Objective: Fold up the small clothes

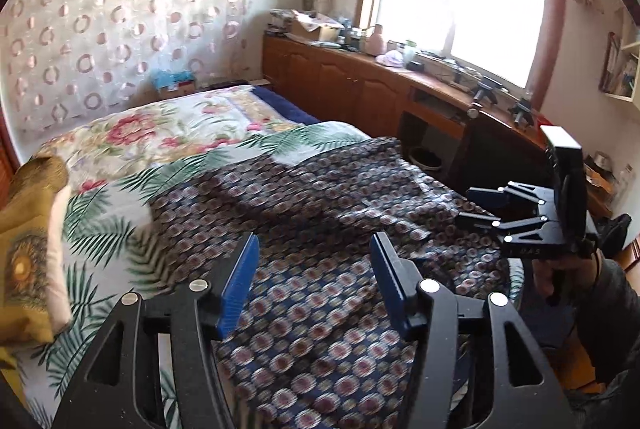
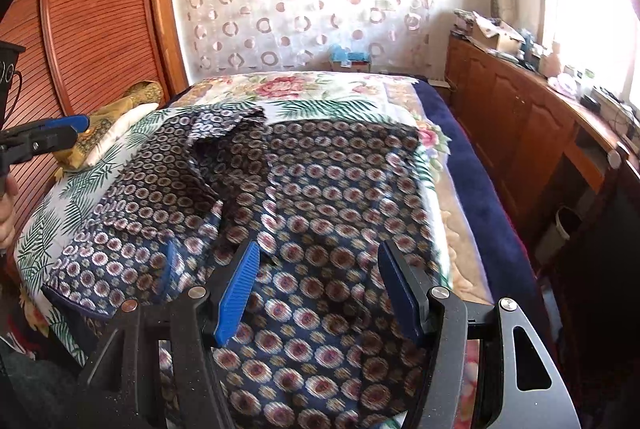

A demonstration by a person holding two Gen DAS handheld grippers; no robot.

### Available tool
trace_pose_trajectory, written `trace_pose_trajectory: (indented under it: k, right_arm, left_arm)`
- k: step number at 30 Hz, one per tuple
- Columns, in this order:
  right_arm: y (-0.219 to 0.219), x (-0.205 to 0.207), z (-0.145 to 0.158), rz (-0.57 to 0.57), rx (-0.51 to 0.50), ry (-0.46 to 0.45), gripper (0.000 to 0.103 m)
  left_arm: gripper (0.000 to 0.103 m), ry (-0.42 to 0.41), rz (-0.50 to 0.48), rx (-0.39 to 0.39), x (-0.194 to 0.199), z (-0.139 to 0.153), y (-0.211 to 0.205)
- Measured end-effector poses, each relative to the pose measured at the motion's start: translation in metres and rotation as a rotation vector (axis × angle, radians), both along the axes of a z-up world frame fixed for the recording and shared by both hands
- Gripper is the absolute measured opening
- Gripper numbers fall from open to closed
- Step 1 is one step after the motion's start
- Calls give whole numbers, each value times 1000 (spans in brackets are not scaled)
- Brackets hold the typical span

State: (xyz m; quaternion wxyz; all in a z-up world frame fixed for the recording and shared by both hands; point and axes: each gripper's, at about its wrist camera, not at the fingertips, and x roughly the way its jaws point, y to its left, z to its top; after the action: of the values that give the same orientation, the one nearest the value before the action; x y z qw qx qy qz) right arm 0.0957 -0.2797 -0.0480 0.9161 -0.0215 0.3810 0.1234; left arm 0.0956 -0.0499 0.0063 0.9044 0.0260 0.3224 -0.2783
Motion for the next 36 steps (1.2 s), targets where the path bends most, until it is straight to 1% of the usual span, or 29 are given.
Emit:
trace_pose_trajectory:
  k: [6,7,8,10,14,19,23,26,28,31,32,33,35,36]
  right_arm:
    - [28,22,2,64,1,-1,64]
    - [32,26,1,77,2,3,64]
    - [36,30,-1,90,3,8,64]
    - [45,38,-4,112,5,22,64]
    - [61,55,-14,148,-7,52,64]
    - [81,75,-29,167,-50,88,64]
    - [84,88,-39,166,-70,122,64]
    - [85,93,-45,164,-62,143,64]
    - [85,95,-48,168,-52,150,55]
    - [87,95,-51,181,-42,145,34]
    - [88,93,-50,188,-40,141,21]
    - [89,91,-50,198,-34,139,13]
    - [92,88,-48,214,-22,125,6]
    - [93,85,-45,225,-13,118,5]
  left_arm:
    - [59,8,60,-4,1,-12,23]
    - [64,10,66,-5,2,-13,26]
    - [67,9,76,-9,1,-15,30]
    - [79,2,87,-8,0,-17,35]
    - [80,-8,113,-3,-3,-21,44]
    - [80,5,128,-16,-1,-25,52]
    - [80,16,133,-28,-1,-29,55]
    - [80,22,135,-28,-1,-32,55]
    - [80,25,136,-27,-1,-33,55]
    - [80,27,135,-28,-2,-34,54]
    - [80,27,135,-27,-2,-34,53]
    - [80,27,134,-27,-2,-34,53]
    - [80,27,134,-28,-2,-34,52]
    - [80,28,134,-28,-2,-34,52]
